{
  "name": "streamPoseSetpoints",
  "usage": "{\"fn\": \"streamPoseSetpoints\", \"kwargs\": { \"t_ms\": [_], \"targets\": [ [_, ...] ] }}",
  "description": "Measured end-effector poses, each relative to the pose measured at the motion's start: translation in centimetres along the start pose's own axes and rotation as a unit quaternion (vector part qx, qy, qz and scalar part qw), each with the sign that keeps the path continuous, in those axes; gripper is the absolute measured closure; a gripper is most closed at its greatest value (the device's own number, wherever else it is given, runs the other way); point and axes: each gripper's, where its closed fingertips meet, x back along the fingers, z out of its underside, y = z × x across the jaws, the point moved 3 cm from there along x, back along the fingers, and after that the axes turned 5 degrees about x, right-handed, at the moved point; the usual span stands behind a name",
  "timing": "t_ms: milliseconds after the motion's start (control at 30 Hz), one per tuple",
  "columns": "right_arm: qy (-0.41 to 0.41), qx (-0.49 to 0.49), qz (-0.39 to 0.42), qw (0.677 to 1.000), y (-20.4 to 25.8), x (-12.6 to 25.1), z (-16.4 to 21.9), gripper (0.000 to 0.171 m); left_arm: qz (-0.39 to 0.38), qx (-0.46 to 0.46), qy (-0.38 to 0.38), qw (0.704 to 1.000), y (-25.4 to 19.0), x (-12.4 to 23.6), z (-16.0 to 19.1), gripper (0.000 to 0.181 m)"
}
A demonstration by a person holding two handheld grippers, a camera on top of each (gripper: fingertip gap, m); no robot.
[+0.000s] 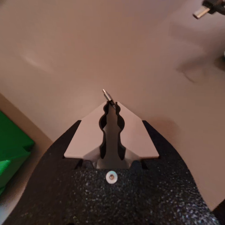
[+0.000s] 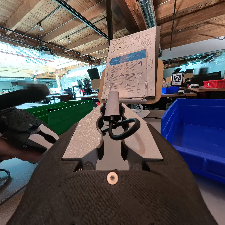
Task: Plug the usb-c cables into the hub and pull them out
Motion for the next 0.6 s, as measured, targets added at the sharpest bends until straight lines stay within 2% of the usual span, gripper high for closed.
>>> {"fn": "streamPoseSetpoints", "kwargs": {
  "t_ms": [33,167,267,333,467,600],
  "targets": [
    [0.000,0.000,-0.001,1.000,0.0,0.0,0.0,0.148,0.001,-0.022,-0.007,1.000,-0.2,-0.1,-0.1,0.175],
    [0.012,0.003,-0.002,1.000,0.1,-0.1,0.3,0.148,0.008,-0.083,-0.046,0.995,-0.4,-0.2,-0.5,0.178],
    [0.021,0.010,-0.006,1.000,0.4,-0.2,0.5,0.148,-0.049,-0.147,-0.094,0.983,-0.1,1.2,-1.6,0.178],
    [0.037,0.014,-0.010,0.999,0.8,-0.4,0.8,0.148,-0.110,-0.201,-0.130,0.965,-0.1,2.7,-2.7,0.178],
    [0.084,0.022,-0.024,0.996,2.0,-0.9,1.7,0.148,-0.284,-0.353,-0.174,0.874,-0.9,6.3,-4.9,0.178],
    [0.093,-0.010,-0.055,0.994,3.6,-1.2,1.9,0.148,-0.369,-0.426,-0.172,0.808,-2.8,7.2,-5.7,0.179]
  ]
}}
